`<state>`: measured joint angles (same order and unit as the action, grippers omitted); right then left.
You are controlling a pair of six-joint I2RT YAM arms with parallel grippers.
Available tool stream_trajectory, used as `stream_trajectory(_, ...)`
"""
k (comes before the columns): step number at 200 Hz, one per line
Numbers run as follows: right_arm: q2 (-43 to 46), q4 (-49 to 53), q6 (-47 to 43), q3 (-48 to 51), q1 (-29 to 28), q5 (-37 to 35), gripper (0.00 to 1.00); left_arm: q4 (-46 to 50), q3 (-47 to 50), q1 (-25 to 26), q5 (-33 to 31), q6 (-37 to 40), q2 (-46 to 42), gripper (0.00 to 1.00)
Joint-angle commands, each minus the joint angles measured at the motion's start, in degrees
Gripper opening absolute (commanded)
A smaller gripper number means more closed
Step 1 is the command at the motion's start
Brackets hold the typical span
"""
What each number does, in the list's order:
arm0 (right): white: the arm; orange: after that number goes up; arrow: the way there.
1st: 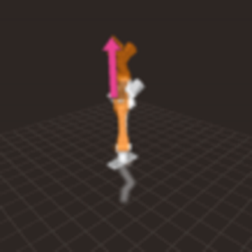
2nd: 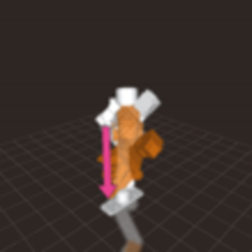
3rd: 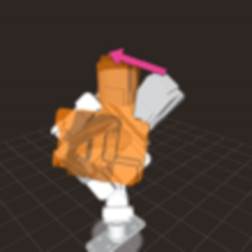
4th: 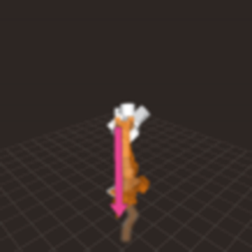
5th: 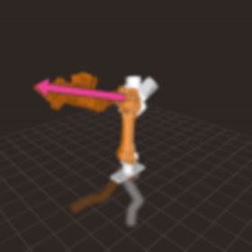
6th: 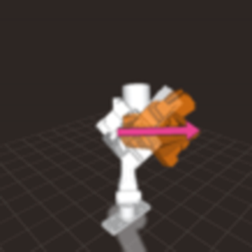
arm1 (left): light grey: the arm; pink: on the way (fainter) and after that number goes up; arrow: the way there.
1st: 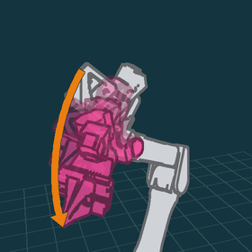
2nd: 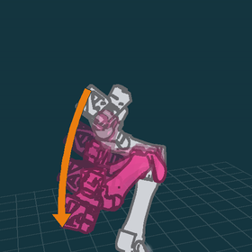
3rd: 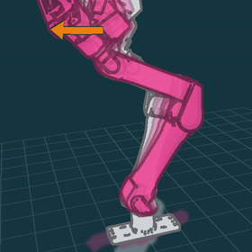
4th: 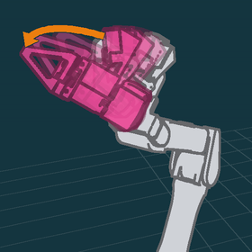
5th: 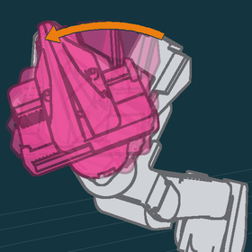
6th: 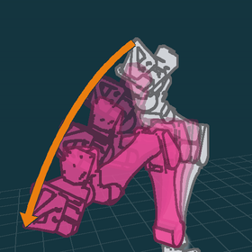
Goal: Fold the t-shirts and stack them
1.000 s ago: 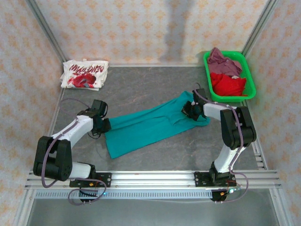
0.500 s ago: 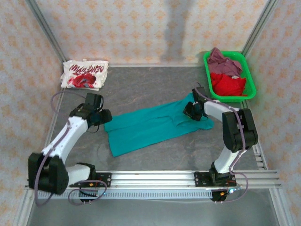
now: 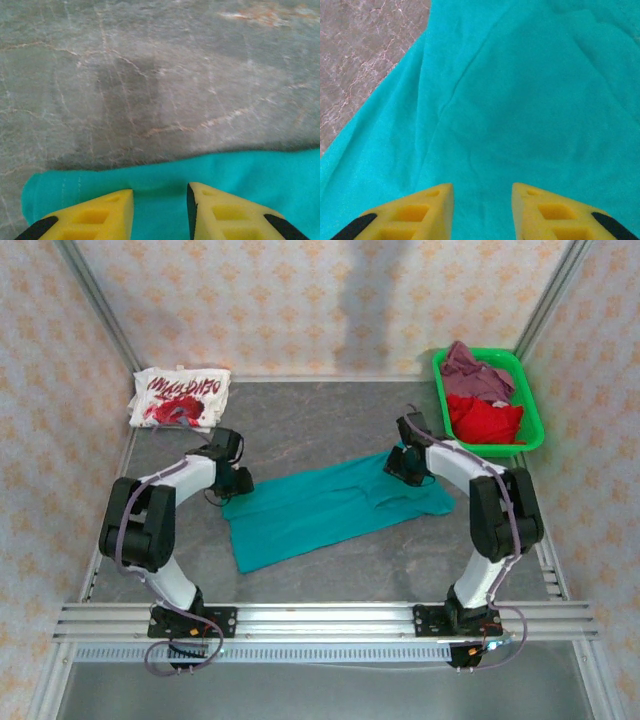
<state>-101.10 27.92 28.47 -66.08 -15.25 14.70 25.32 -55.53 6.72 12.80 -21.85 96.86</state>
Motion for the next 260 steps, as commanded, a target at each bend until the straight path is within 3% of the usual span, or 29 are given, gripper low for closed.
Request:
stream_trajectory(1, -3.93, 3.01, -1.72, -3.61, -0.70, -3.28, 0.37, -3.51, 3.30, -3.19, 2.59, -2.55, 0.81, 0.30)
stream_trajectory(30, -11.00, 5.25, -2.78, -9.58, -1.48, -2.67, 0.38, -5.33, 9.73, -4.26, 3.89, -5.14, -2.79, 0.29)
stream_trajectory(68, -22.34, 2.72, -3.66, -21.24, -3.53, 2.08, 0.37, -3.14, 19.15, -3.47, 4.23, -8.00, -14.61, 0.30)
stream_trajectory(98, -33.91, 3.58, -5.37, -42.00, -5.09, 8.45, 0.37, 3.70, 23.88, 0.42, 5.66, -8.47, -24.63, 0.30)
stream_trajectory(117, -39.70, 5.16, -5.96, -56.51, -5.58, 13.27, 0.37, 6.61, 26.52, 5.45, 7.40, -12.24, -32.64, 0.30)
stream_trajectory(128, -41.50, 8.07, -6.31, -64.62, -5.63, 13.84, 0.38, 7.05, 27.47, 8.54, 9.21, -13.43, -36.90, 0.30)
stream_trajectory(146, -40.14, 9.60, -6.91, -69.07, -5.59, 12.74, 0.41, 6.77, 28.13, 12.42, 10.86, -14.62, -42.89, 0.32)
stream_trajectory(166, -34.86, 10.12, -7.00, -65.92, -5.51, 11.67, 0.44, 6.58, 26.51, 12.88, 11.44, -13.13, -46.17, 0.34)
stream_trajectory(192, -23.69, 4.39, -2.99, -48.59, -5.76, 9.45, 0.44, 3.29, 20.99, 12.88, 7.49, -9.96, -43.51, 0.43)
stream_trajectory(235, -8.08, -9.03, 4.83, -15.73, -5.85, 4.27, 0.41, -1.00, 6.96, 10.18, 5.03, -2.98, -21.76, 0.37)
stream_trajectory(260, -7.83, -9.33, 5.66, -11.40, -6.01, 5.80, 0.39, -2.66, 0.97, 7.55, 6.55, -0.86, -10.24, 0.36)
